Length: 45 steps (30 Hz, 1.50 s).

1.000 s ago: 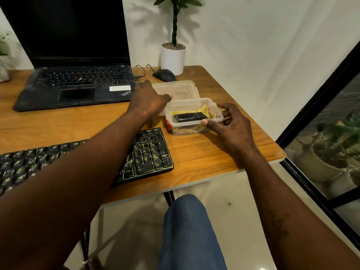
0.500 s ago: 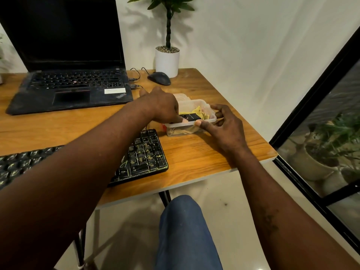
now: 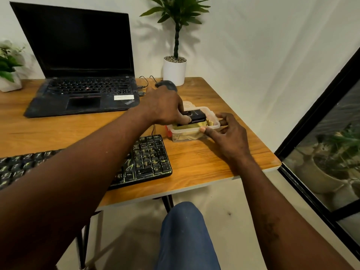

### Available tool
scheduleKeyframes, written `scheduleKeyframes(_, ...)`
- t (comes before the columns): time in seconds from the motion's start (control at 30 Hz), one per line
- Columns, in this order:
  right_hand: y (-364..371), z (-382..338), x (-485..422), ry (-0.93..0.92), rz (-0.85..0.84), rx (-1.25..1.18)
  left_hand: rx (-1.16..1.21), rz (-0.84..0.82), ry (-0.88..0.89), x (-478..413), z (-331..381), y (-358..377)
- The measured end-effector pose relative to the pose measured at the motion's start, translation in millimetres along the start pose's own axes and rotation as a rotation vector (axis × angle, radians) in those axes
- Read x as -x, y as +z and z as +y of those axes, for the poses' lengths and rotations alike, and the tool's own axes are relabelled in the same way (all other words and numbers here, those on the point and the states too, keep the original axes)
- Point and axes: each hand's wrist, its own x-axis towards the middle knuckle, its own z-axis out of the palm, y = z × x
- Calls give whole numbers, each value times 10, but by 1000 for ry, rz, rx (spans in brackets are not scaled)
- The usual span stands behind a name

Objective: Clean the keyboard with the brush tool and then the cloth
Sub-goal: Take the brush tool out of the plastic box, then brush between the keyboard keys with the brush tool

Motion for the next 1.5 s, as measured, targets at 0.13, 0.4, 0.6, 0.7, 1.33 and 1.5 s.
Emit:
scheduleKeyframes(0.13,4,30,-24,-42,71,48,44,254,21,236,13,-45)
scheduleKeyframes(0.4,28,-24,75,-393,286,241,28,580,75,856,42,78)
scheduleKeyframes(0.6,247,-614,551,-330,215,-237,70,766,93,1314,107,47)
scheduleKeyframes(0.7,328,-1081,762,-189,50,-493,97,802,62,1509,120,56)
scheduleKeyframes(1.33,784,-1899,1159,34,-371,-891,359,791,-288,2400,-229,164)
scheduleKeyframes(1.5,982,-2050,1240,1,-407,-851,345,820,-341,2569,-356,154)
